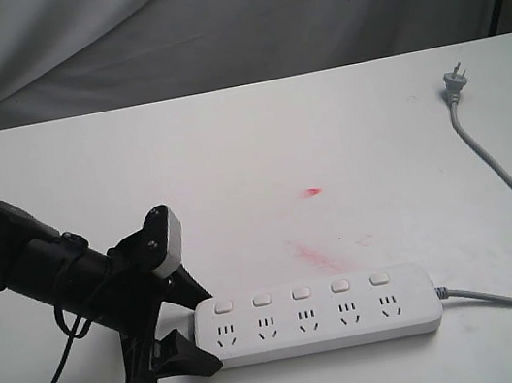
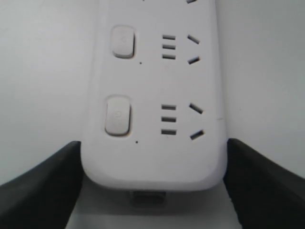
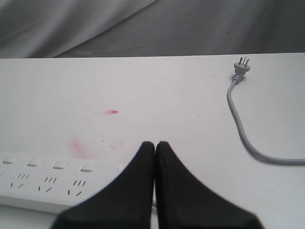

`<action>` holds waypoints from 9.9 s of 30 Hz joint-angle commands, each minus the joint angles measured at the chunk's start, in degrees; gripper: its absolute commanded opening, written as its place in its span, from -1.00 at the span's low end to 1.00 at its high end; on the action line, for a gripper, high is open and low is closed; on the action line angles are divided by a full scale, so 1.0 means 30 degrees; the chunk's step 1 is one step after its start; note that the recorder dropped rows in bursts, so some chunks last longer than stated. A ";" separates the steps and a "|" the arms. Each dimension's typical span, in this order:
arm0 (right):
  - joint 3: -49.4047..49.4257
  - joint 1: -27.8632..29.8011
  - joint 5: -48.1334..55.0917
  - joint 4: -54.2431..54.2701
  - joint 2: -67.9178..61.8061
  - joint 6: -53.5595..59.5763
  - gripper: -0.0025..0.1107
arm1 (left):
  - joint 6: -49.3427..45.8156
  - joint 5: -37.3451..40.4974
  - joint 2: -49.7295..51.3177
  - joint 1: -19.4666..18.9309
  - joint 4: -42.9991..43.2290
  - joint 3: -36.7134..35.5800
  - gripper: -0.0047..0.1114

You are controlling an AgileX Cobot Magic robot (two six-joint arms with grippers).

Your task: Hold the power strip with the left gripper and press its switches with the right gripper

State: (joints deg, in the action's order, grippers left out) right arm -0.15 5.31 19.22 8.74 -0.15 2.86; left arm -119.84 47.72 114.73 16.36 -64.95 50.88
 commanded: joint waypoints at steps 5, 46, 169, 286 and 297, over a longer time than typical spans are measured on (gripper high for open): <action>0.0049 0.0126 -0.0037 -0.0164 0.0052 -0.0054 -0.96 | -0.0050 -0.0084 -0.0010 0.0095 -0.0186 0.0048 0.04; 0.0049 0.0126 -1.9851 -0.0650 0.0052 -0.0054 -0.96 | -0.0050 -0.0084 -0.0010 0.0095 -0.0186 0.0048 0.04; -2.3096 -0.4245 1.1713 1.3468 -3.0863 2.7667 -0.96 | -0.0050 -0.0084 -0.0010 0.0095 -0.0186 0.0048 0.04; -2.3337 -0.6690 0.4517 2.1102 -4.0310 3.7729 0.86 | -0.0050 -0.0084 -0.0010 0.0095 -0.0186 0.0048 0.04; -2.3337 -0.6690 0.3804 1.9767 -4.1029 3.7365 0.86 | -0.0050 -0.0084 -0.0010 0.0095 -0.0186 0.0048 0.04</action>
State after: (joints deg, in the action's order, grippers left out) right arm -70.42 -14.84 33.29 71.69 -121.75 114.07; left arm -119.84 47.72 114.73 16.36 -65.09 50.88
